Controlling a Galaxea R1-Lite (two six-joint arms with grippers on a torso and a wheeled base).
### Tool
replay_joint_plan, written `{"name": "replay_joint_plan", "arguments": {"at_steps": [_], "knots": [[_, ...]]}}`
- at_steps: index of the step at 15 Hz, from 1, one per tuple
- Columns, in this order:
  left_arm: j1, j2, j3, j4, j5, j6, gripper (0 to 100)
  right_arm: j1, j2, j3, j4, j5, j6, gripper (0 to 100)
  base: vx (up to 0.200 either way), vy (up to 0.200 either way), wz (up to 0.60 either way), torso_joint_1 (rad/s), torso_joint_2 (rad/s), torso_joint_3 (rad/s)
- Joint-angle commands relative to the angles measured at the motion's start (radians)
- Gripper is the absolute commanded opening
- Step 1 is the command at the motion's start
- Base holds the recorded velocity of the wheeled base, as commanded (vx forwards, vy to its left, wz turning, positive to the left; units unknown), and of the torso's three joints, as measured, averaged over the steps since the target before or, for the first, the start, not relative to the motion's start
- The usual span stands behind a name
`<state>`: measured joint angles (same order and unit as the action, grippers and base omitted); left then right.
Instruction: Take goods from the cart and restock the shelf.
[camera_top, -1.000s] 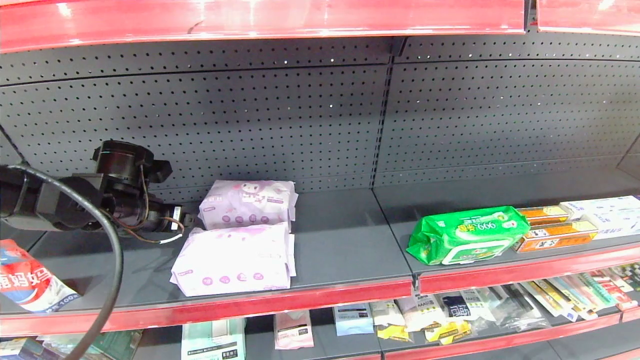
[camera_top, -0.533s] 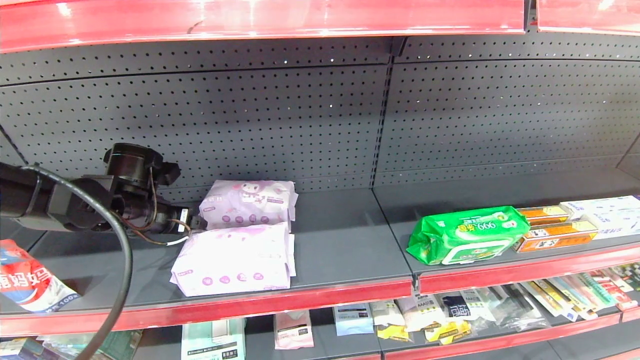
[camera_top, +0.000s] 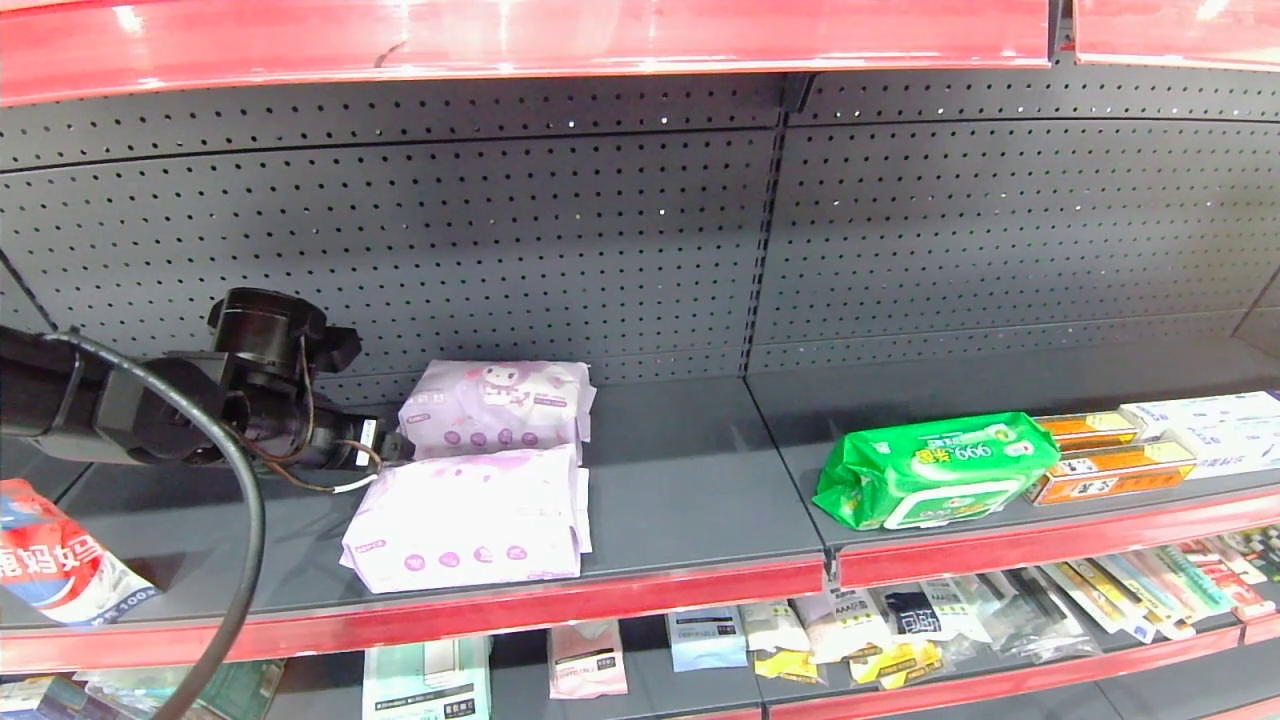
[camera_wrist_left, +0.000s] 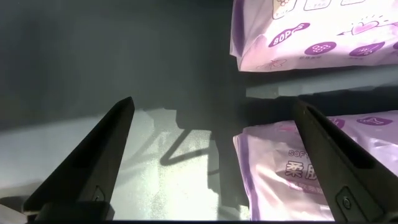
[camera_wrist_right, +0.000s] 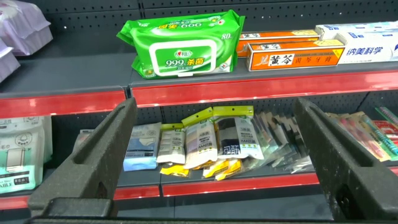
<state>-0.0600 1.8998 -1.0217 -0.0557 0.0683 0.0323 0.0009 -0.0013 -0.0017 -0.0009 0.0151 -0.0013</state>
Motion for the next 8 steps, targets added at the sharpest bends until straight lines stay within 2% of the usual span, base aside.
{"name": "replay_joint_plan", "arguments": {"at_steps": [1,8], "knots": [[0.0,-0.005,0.002,0.001,0.001,0.0,100,0.001,0.001,0.0,-0.001,0.0,0.0,100,0.0,0.0,0.0,0.0,0.0,0.0],[0.0,-0.011,0.009,0.004,0.001,0.001,100,0.001,0.001,0.0,-0.001,0.0,0.0,100,0.0,0.0,0.0,0.0,0.0,0.0]]}}
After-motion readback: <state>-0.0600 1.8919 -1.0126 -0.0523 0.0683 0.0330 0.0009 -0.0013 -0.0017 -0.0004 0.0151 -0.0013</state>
